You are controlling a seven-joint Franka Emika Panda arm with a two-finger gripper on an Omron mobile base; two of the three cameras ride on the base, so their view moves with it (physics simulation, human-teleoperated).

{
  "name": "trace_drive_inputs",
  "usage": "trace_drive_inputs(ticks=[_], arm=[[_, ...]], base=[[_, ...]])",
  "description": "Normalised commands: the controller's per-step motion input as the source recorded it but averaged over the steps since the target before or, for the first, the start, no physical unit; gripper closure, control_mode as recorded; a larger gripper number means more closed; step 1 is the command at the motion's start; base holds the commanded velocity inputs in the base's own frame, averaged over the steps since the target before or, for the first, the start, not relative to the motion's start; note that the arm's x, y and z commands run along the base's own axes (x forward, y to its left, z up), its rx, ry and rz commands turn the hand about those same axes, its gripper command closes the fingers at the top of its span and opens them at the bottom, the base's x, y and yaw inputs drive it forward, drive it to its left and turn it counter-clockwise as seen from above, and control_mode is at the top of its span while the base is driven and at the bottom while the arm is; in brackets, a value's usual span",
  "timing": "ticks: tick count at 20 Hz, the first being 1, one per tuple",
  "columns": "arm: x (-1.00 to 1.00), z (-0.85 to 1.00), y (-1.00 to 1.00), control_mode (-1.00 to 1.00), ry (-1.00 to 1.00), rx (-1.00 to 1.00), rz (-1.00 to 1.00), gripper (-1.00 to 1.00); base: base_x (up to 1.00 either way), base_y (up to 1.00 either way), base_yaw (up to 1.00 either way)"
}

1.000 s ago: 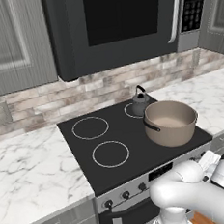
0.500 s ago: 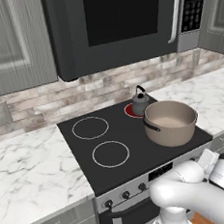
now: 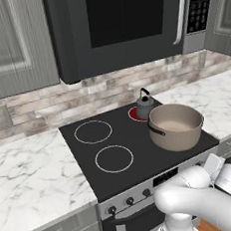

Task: Pick the kettle from the cabinet and place it on a stove burner. Then pick the pot from the counter and place it on another stove burner. Finally, turn both burners on.

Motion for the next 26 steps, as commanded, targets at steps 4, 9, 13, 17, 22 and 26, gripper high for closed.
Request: trace_drive_inputs(ticks=[4, 9, 13, 17, 22, 26], arm=[[0.0, 0.0, 0.0, -1.0, 0.0, 0.02, 0.0, -1.0], [-0.07, -0.05, -0.25, -1.0, -0.01, 0.0, 0.0, -1.0], [-0.14, 0.0, -0.27, -1.0, -0.03, 0.0, 0.0, -1.0], [-0.24, 0.0, -0.21, -1.0, -0.04, 0.0, 0.0, -1.0], [-0.32, 0.0, -0.21, -1.0, -0.04, 0.0, 0.0, -1.0], [-0.27, 0.0, -0.22, -1.0, -0.02, 0.01, 0.0, -1.0]], base=[[0.0, 0.0, 0.0], [0.0, 0.0, 0.0], [0.0, 0.0, 0.0], [0.0, 0.0, 0.0], [0.0, 0.0, 0.0], [0.0, 0.0, 0.0]])
